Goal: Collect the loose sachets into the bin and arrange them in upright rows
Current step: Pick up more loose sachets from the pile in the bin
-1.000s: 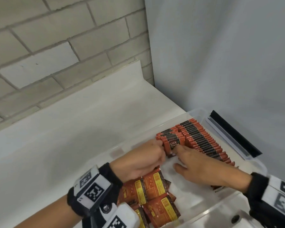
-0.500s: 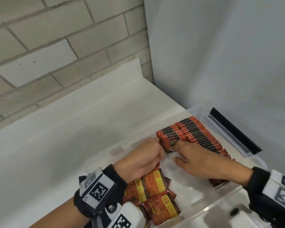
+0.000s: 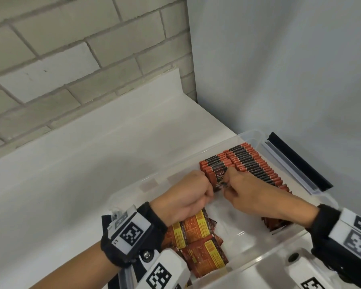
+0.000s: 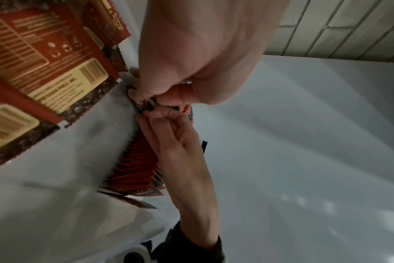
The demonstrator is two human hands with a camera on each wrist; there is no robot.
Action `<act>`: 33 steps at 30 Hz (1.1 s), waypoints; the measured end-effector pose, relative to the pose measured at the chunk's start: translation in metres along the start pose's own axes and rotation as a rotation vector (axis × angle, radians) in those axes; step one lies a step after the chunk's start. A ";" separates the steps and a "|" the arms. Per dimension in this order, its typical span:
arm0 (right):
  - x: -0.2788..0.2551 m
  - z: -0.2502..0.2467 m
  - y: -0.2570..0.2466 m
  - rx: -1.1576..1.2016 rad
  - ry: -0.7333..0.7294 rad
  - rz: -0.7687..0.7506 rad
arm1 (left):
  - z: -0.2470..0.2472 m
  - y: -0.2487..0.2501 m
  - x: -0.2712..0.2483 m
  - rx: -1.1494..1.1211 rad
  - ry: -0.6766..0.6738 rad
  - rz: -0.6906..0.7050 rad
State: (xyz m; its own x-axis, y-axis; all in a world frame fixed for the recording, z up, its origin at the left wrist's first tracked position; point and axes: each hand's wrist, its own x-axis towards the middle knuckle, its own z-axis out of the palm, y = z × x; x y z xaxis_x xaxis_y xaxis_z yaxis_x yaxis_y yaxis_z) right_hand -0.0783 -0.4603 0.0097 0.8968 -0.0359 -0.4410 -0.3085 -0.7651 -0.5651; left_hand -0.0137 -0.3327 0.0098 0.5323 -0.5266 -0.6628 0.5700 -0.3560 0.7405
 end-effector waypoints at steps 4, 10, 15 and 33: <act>-0.004 -0.001 0.000 0.005 -0.035 -0.004 | -0.010 0.007 -0.010 0.045 -0.034 -0.022; -0.014 0.000 -0.013 -0.022 -0.119 -0.078 | -0.049 0.027 -0.046 0.657 -0.101 0.078; -0.017 0.012 -0.030 -0.061 -0.258 -0.177 | -0.069 0.019 -0.074 1.330 -0.193 0.045; -0.027 0.036 -0.027 -0.122 -0.447 -0.187 | -0.066 -0.033 -0.078 1.252 -0.200 -0.021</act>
State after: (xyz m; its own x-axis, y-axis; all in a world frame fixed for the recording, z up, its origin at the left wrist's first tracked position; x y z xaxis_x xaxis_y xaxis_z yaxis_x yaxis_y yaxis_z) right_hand -0.1055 -0.4158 0.0121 0.7014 0.3681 -0.6104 -0.0920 -0.8024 -0.5896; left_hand -0.0326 -0.2293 0.0296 0.3649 -0.5803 -0.7281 -0.4607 -0.7921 0.4005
